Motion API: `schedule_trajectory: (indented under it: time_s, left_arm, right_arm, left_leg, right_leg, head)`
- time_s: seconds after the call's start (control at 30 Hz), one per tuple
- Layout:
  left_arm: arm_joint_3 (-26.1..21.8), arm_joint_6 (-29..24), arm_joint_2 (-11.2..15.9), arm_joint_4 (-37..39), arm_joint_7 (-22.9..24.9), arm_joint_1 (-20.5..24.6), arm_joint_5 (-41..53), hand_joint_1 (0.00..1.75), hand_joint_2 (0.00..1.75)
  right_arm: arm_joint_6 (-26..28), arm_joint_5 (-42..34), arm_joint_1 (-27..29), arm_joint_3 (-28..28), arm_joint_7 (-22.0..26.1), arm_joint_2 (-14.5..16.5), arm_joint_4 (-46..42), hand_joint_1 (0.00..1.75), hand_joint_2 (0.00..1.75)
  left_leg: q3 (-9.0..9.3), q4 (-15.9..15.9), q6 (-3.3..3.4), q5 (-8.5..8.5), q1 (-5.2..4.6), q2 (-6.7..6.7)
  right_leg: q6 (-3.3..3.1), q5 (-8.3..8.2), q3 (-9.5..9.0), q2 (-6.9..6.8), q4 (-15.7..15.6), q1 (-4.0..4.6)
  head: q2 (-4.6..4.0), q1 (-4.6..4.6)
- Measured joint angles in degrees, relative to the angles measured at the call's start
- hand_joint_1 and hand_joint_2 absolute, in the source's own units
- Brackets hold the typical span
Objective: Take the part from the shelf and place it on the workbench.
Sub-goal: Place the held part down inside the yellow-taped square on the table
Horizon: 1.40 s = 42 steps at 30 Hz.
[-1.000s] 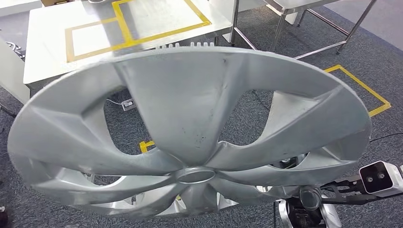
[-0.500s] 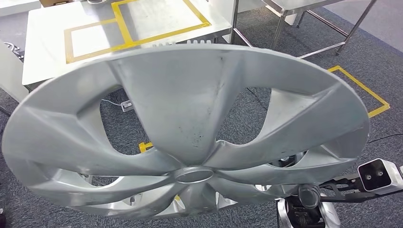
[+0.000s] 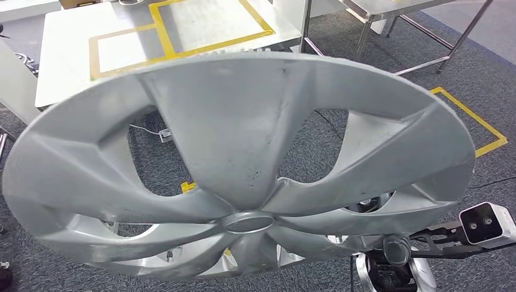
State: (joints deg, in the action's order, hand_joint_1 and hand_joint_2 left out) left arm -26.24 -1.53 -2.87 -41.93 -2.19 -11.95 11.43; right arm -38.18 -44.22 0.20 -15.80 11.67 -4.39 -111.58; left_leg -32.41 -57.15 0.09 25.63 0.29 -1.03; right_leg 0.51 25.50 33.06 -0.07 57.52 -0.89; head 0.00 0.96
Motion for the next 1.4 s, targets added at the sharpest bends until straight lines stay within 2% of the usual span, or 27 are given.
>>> schedule_trajectory:
  time_s: [0.07,0.1,0.17,0.23,0.27,0.3,0.37,0.4,0.43,0.5,0.57,0.63,0.7,0.73,0.77,0.8,0.87,0.9,0.97,1.07,1.13,1.2,1.23,1.27,1.3,1.37,1.4]
  left_arm:
    - [-0.1,0.0,0.0,0.0,0.0,0.0,0.0,0.00,1.75]
    - [-0.1,0.0,0.0,-0.1,0.0,0.0,0.0,0.00,1.75]
    - [-0.3,0.1,-0.1,-0.1,0.0,0.0,0.1,0.00,1.75]
    - [-0.5,0.7,-0.1,-0.1,0.0,0.0,0.6,0.00,1.75]
    - [-0.7,1.1,-0.2,-0.1,0.0,0.0,0.9,0.00,1.75]
    - [-1.0,1.5,-0.2,-0.1,0.0,0.0,1.3,0.00,1.75]
    - [-1.7,2.1,-0.3,-0.3,0.0,0.1,2.2,0.00,1.75]
    - [-2.1,2.5,-0.3,-0.3,-0.1,0.2,2.6,0.00,1.75]
    - [-2.5,2.8,-0.3,-0.4,-0.1,0.4,3.2,0.00,1.75]
    - [-3.4,3.3,-0.4,-0.4,-0.3,0.6,4.1,0.00,1.75]
    - [-4.1,3.7,-0.6,-0.5,-0.4,0.6,4.8,0.00,1.75]
    - [-4.6,3.9,-0.8,-0.5,-0.5,0.8,5.3,0.00,1.75]
    - [-5.1,4.0,-1.1,-0.5,-0.5,0.9,5.6,0.00,1.75]
    - [-5.3,4.0,-1.2,-0.5,-0.5,0.9,5.7,0.00,1.75]
    - [-5.4,4.1,-1.3,-0.5,-0.5,0.9,5.9,0.00,1.75]
    - [-5.5,4.2,-1.4,-0.5,-0.5,0.9,6.0,0.00,1.75]
    - [-5.8,4.7,-1.6,-0.6,-0.4,0.9,6.6,0.00,1.75]
    - [-6.0,5.0,-1.7,-0.6,-0.4,0.9,7.0,0.00,1.75]
    - [-6.7,5.4,-1.9,-0.6,-0.3,1.0,7.8,0.00,1.75]
    - [-7.4,5.7,-2.0,-0.7,-0.2,1.2,8.4,0.00,1.75]
    - [-7.8,5.8,-2.1,-0.8,-0.2,1.4,8.7,0.00,1.75]
    - [-8.2,6.0,-2.2,-0.8,-0.2,1.5,9.0,0.00,1.75]
    - [-8.4,6.1,-2.3,-0.8,-0.2,1.4,9.0,0.00,1.75]
    - [-8.5,6.1,-2.3,-0.8,-0.2,1.4,9.0,0.00,1.75]
    - [-8.6,6.1,-2.4,-0.8,-0.2,1.4,9.0,0.00,1.75]
    - [-8.8,6.1,-2.4,-0.8,-0.2,1.4,9.0,0.00,1.75]
    - [-8.9,6.1,-2.4,-0.8,-0.2,1.3,9.0,0.00,1.75]
  right_arm:
    - [0.0,0.0,0.0,0.0,0.0,0.1,0.0,1.71,1.75]
    - [0.0,0.0,0.0,0.0,0.0,0.1,0.0,1.71,1.75]
    - [0.0,0.0,0.0,0.0,0.0,0.2,0.0,1.71,1.75]
    - [0.0,0.0,0.0,0.0,0.0,0.3,0.0,1.71,1.75]
    - [0.0,0.0,0.0,0.0,0.0,0.3,0.0,1.71,1.75]
    - [0.0,0.0,0.0,0.0,0.0,0.3,0.0,1.71,1.75]
    - [0.0,0.0,0.0,0.0,0.0,0.3,-0.1,1.71,1.75]
    - [0.0,0.0,0.0,0.0,-0.1,0.3,-0.1,1.71,1.75]
    - [0.0,0.0,0.1,0.0,-0.1,0.3,-0.2,1.71,1.75]
    - [0.0,0.0,0.2,0.0,-0.2,0.3,-0.4,1.71,1.75]
    - [-0.1,0.0,0.3,0.0,-0.2,0.4,-0.6,1.71,1.75]
    - [-0.1,0.0,0.3,0.1,-0.2,0.3,-0.8,1.71,1.75]
    - [-0.1,0.0,0.5,0.1,-0.3,0.3,-0.9,1.71,1.75]
    - [-0.1,0.0,0.6,0.1,-0.3,0.3,-0.9,1.71,1.75]
    - [-0.1,0.0,0.7,0.1,-0.3,0.3,-0.9,1.71,1.75]
    - [-0.1,0.1,0.7,0.1,-0.3,0.3,-0.9,1.71,1.75]
    - [-0.1,0.0,0.7,0.1,-0.3,0.3,-0.9,1.71,1.75]
    - [-0.2,0.0,0.7,0.1,-0.3,0.3,-0.9,1.71,1.75]
    - [-0.3,0.0,0.7,0.1,-0.4,0.3,-0.9,1.71,1.75]
    - [-0.5,-0.1,0.7,0.1,-0.6,0.3,-1.0,1.71,1.75]
    - [-0.6,-0.1,0.7,0.1,-0.7,0.3,-1.0,1.71,1.75]
    - [-0.8,-0.1,0.7,0.1,-0.8,0.4,-1.0,1.71,1.75]
    - [-0.9,-0.1,0.7,0.1,-0.8,0.4,-1.0,1.71,1.75]
    - [-0.9,-0.1,0.7,0.1,-0.8,0.4,-1.0,1.71,1.75]
    - [-1.0,-0.1,0.7,0.1,-0.9,0.4,-1.0,1.71,1.75]
    - [-1.0,-0.1,0.7,0.1,-0.9,0.4,-1.0,1.71,1.75]
    - [-1.0,-0.1,0.6,0.1,-0.9,0.5,-1.0,1.71,1.75]
  left_leg:
    - [-0.59,-1.3,-0.57,1.01,0.23,0.13]
    - [-1.58,-3.4,-0.83,2.37,0.31,0.24]
    - [-5.00,-10.8,-1.24,6.05,0.41,0.46]
    - [-7.79,-16.5,-1.38,7.81,0.44,0.61]
    - [-7.79,-16.4,-1.33,7.09,0.44,0.67]
    - [-6.62,-13.9,-1.16,5.43,0.42,0.70]
    - [-2.60,-5.9,-0.48,1.76,0.20,0.79]
    - [-1.09,-2.7,-0.13,0.80,0.01,0.87]
    - [-0.30,-0.9,0.15,0.50,-0.20,0.93]
    - [-0.16,-0.1,0.55,0.67,-0.50,0.96]
    - [0.56,0.7,1.16,0.36,-0.27,0.90]
    - [1.35,1.4,1.71,0.05,0.05,0.88]
    - [1.50,1.4,1.96,0.16,0.02,0.87]
    - [1.60,1.4,1.98,0.29,0.01,0.81]
    - [1.78,1.4,1.94,0.48,0.02,0.72]
    - [2.06,1.3,1.84,0.72,0.05,0.60]
    - [2.71,1.1,1.39,1.44,0.01,0.36]
    - [2.83,0.9,1.09,1.96,-0.10,0.27]
    - [2.89,0.6,0.42,2.89,-0.29,0.22]
    - [3.04,-0.1,-0.51,3.90,0.06,0.39]
    - [1.00,-4.5,-1.00,5.92,0.30,0.59]
    - [-3.90,-12.5,-1.31,8.73,0.37,0.68]
    - [-6.30,-15.7,-1.38,9.23,0.39,0.69]
    - [-7.83,-17.0,-1.37,8.49,0.38,0.69]
    - [-8.21,-15.9,-1.26,6.54,0.37,0.69]
    - [-6.19,-8.5,-0.63,0.74,0.23,0.72]
    - [-4.80,-4.9,-0.18,-1.11,0.01,0.83]
  right_leg:
    - [-0.68,-0.10,-0.11,-0.02,-0.2,-0.18]
    - [-0.95,-0.13,-0.18,-0.03,-0.2,-0.32]
    - [-1.27,-0.08,-0.17,-0.06,-0.2,-0.24]
    - [-1.31,-0.06,-0.17,-0.06,-0.2,-0.10]
    - [-1.31,-0.05,-0.21,-0.04,-0.2,-0.04]
    - [-1.29,-0.04,-0.30,-0.01,-0.2,0.02]
    - [-1.22,-0.01,-0.46,0.02,-0.2,0.16]
    - [-1.13,0.02,-0.41,0.02,-0.2,0.27]
    - [-0.99,0.03,-0.30,0.01,-0.1,0.35]
    - [-0.42,0.04,-0.19,-0.03,-0.3,0.41]
    - [0.07,0.43,0.22,-0.02,0.5,0.34]
    - [-0.01,2.43,2.83,0.03,5.6,0.32]
    - [-0.07,5.09,7.39,0.05,13.8,0.27]
    - [0.15,5.63,9.15,0.04,16.6,0.18]
    - [0.56,5.23,9.82,0.04,17.2,0.07]
    - [1.07,3.93,9.22,0.03,15.3,-0.07]
    - [1.93,0.29,5.49,0.01,6.9,-0.31]
    - [1.83,-0.99,3.68,0.01,3.3,-0.36]
    - [0.87,-1.65,1.91,0.04,0.0,-0.18]
    - [-0.62,-1.07,1.32,0.15,-0.1,-0.14]
    - [-1.38,-0.57,0.59,0.15,-0.2,-0.31]
    - [-1.80,0.19,-0.11,0.14,-0.2,-0.16]
    - [-1.83,0.63,-0.54,0.16,-0.2,-0.08]
    - [-1.82,1.11,-1.09,0.20,-0.2,-0.02]
    - [-1.77,1.63,-1.78,0.23,-0.2,0.04]
    - [-1.58,2.79,-3.26,0.26,-0.3,0.12]
    - [-1.38,3.36,-3.86,0.29,-0.3,0.27]
  head:
    - [0.00,0.07]
    - [0.00,0.13]
    - [0.00,0.27]
    - [0.00,0.25]
    - [0.00,0.25]
    - [0.00,0.25]
    - [0.00,0.23]
    - [0.00,0.22]
    - [0.00,0.21]
    - [0.00,0.21]
    - [0.00,0.15]
    - [0.00,0.00]
    - [0.00,-0.07]
    - [0.00,-0.06]
    - [0.00,-0.06]
    - [0.00,-0.07]
    - [0.00,-0.12]
    - [0.00,-0.11]
    - [0.00,-0.09]
    - [0.00,0.03]
    - [0.00,0.16]
    - [0.00,0.23]
    - [0.00,0.23]
    - [0.00,0.24]
    - [0.00,0.23]
    - [0.00,0.22]
    - [0.00,0.16]
